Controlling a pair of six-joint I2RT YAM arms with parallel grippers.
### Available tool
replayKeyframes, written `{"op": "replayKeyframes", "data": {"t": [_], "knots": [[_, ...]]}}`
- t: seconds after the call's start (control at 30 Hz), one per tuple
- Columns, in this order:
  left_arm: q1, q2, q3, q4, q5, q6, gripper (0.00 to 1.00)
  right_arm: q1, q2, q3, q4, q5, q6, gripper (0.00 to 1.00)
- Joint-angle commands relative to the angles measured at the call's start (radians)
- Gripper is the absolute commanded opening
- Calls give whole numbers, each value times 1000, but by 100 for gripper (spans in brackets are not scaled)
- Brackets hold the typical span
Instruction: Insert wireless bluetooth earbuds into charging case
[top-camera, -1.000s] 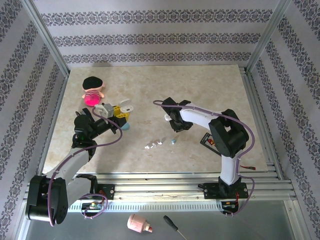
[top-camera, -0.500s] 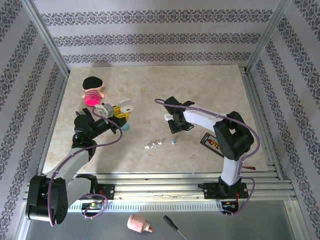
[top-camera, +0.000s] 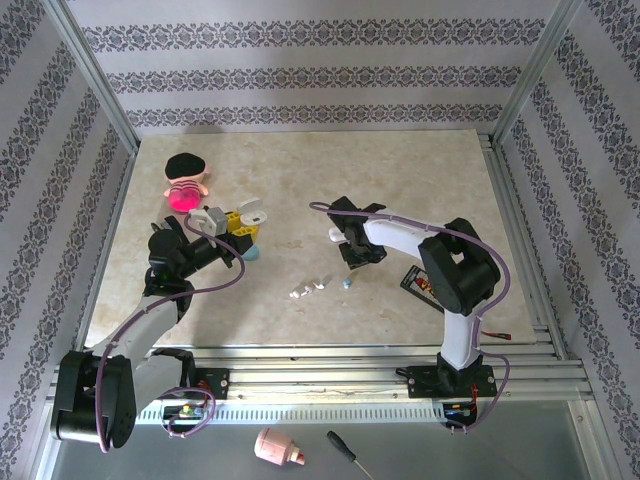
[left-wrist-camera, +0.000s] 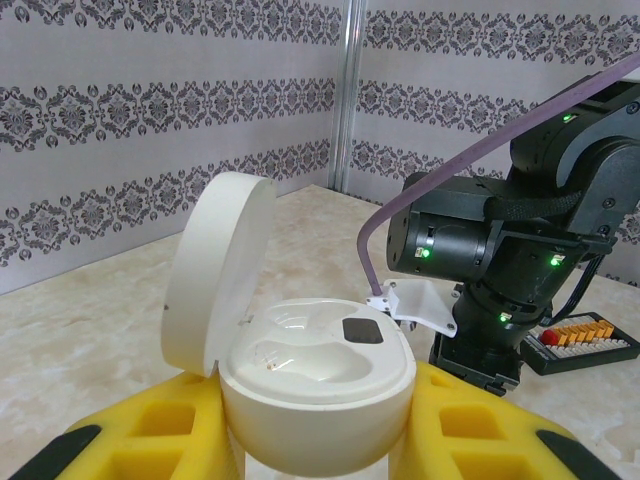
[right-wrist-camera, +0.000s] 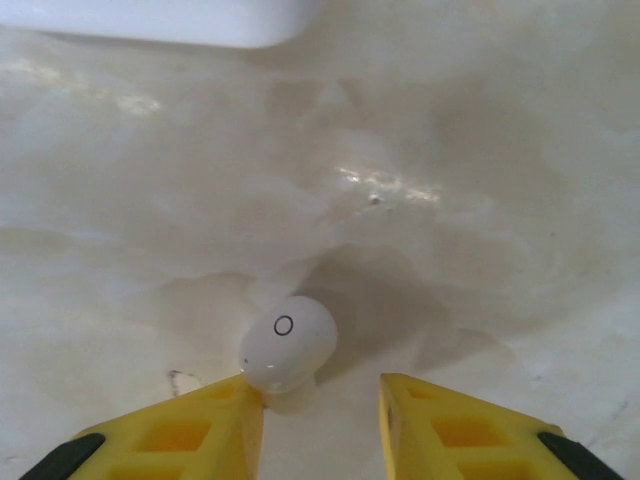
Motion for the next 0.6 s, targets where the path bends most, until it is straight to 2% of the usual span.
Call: {"op": "replayKeyframes", "data": {"t": [0.0, 0.33, 0.57], "knots": [[13, -18, -2, 35, 9, 11, 23, -14, -1, -1, -62, 94, 3, 35], [13, -24, -2, 28, -16, 11, 23, 7, -79, 2, -49, 84, -33, 38], [29, -32, -20, 19, -104, 19, 22, 59, -65, 33, -38, 168, -75, 39]]}}
